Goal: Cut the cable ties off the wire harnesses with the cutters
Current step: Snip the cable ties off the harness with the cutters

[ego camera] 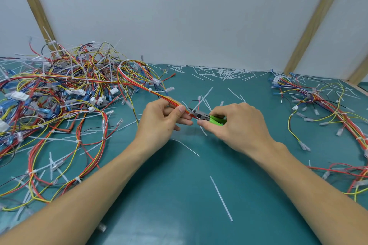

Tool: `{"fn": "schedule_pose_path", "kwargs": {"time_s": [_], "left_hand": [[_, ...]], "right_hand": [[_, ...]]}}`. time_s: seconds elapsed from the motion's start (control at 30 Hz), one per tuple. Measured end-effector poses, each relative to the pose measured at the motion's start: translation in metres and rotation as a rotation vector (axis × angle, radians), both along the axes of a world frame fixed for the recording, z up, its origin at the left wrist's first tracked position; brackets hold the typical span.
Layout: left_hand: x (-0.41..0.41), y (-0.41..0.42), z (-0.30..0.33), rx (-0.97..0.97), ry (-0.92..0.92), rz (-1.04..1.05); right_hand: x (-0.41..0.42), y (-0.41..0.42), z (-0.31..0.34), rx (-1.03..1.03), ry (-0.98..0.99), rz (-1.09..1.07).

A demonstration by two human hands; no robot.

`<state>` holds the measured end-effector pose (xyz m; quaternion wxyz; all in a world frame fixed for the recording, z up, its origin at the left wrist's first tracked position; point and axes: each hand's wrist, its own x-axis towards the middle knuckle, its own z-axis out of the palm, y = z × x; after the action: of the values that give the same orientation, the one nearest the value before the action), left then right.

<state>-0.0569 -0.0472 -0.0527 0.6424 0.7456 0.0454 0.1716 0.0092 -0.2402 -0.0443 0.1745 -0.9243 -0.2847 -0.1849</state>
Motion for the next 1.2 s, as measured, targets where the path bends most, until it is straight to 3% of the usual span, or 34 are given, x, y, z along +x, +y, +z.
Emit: {"fn": "schedule_pose_path", "kwargs": {"time_s": [0.67, 0.87, 0.97, 1.2], "left_hand": [[0.001, 0.0, -0.001, -0.007, -0.035, 0.012], [0.0, 0.002, 0.001, -0.039, -0.024, 0.021], [0.0, 0.002, 0.002, -0.062, -0.027, 0.033], [0.001, 0.0, 0.004, -0.149, -0.001, 0.035]], "right_hand": [[0.001, -0.001, 0.004, 0.051, 0.038, 0.029], [0.004, 0.0, 0.004, 0.435, 0.143, -0.01], [0.01, -0.002, 0.007, 0.662, 0.333, -0.004], [0.019, -0.001, -0.003, 0.866, 0.668, -0.004]]}}
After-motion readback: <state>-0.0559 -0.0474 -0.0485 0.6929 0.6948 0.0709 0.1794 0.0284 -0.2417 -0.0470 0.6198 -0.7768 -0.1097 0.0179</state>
